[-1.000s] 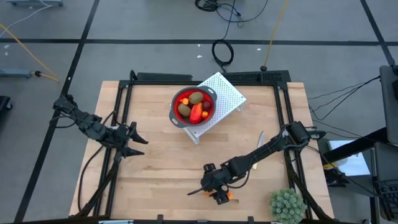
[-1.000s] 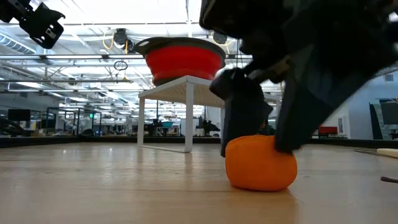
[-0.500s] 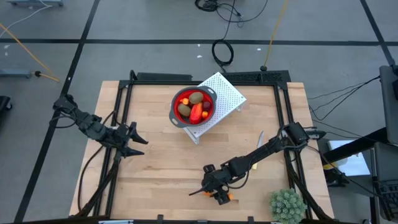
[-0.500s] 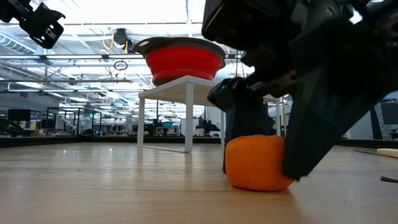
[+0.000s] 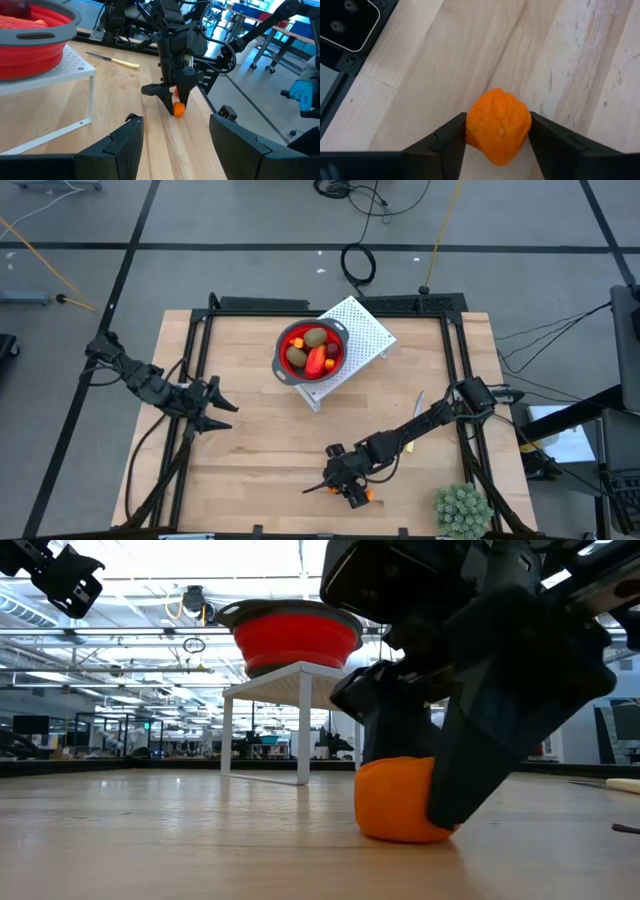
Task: Pick & Place Fruit
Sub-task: Put the orange into the red strainer bowl on the shelf
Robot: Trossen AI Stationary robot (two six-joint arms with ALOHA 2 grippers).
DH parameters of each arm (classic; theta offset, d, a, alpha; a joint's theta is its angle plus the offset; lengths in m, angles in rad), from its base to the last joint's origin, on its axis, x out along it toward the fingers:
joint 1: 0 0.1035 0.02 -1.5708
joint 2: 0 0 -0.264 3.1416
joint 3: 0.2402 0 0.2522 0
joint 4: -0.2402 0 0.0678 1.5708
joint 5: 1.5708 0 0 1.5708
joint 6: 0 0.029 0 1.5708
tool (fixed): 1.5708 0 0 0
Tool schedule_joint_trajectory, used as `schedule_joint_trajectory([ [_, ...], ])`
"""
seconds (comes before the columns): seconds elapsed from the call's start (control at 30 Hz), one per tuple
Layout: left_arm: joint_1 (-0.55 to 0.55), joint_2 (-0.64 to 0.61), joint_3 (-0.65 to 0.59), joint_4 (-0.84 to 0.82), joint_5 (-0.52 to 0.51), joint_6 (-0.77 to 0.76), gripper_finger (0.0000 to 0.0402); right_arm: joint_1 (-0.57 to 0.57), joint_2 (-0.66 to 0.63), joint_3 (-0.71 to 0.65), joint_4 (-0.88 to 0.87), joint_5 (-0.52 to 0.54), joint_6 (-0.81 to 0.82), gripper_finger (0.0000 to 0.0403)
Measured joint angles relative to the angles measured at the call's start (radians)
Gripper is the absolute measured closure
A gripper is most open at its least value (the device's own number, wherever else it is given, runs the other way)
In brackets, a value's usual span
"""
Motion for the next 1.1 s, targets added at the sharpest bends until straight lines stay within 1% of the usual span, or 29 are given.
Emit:
schedule_joint_trajectory([
  [0.17, 0.000, 0.000, 0.000, 0.014, 0.000, -0.001, 0.0176, 0.000, -0.021, 0.000, -0.004, -0.005, 0.001, 0.0240],
  [0.27, 0.000, 0.000, 0.000, 0.031, 0.000, -0.001, 0.0176, -0.003, -0.051, 0.000, 0.001, -0.005, 0.023, 0.0254],
  [0.37, 0.000, 0.000, 0.000, 0.035, 0.000, -0.009, 0.0176, -0.010, -0.099, 0.000, 0.003, -0.002, 0.053, 0.0259],
  [0.53, 0.000, 0.000, 0.000, 0.035, -0.001, -0.056, 0.0176, -0.026, -0.209, 0.000, 0.012, 0.007, 0.057, 0.0257],
  [0.73, 0.000, 0.000, 0.000, 0.038, -0.001, -0.119, 0.0176, -0.034, -0.356, 0.000, 0.063, 0.144, 0.082, 0.0260],
  [0.9, 0.000, 0.000, 0.000, 0.039, -0.001, -0.143, 0.0176, -0.044, -0.458, 0.000, 0.102, 0.290, 0.076, 0.0260],
  [0.97, 0.000, 0.000, 0.000, 0.041, -0.001, -0.151, 0.0176, -0.047, -0.490, 0.000, 0.126, 0.334, 0.051, 0.0259],
  [1.1, 0.000, 0.000, 0.000, 0.086, -0.009, -0.184, 0.0176, -0.057, -0.536, 0.000, 0.183, 0.380, -0.027, 0.0260],
])
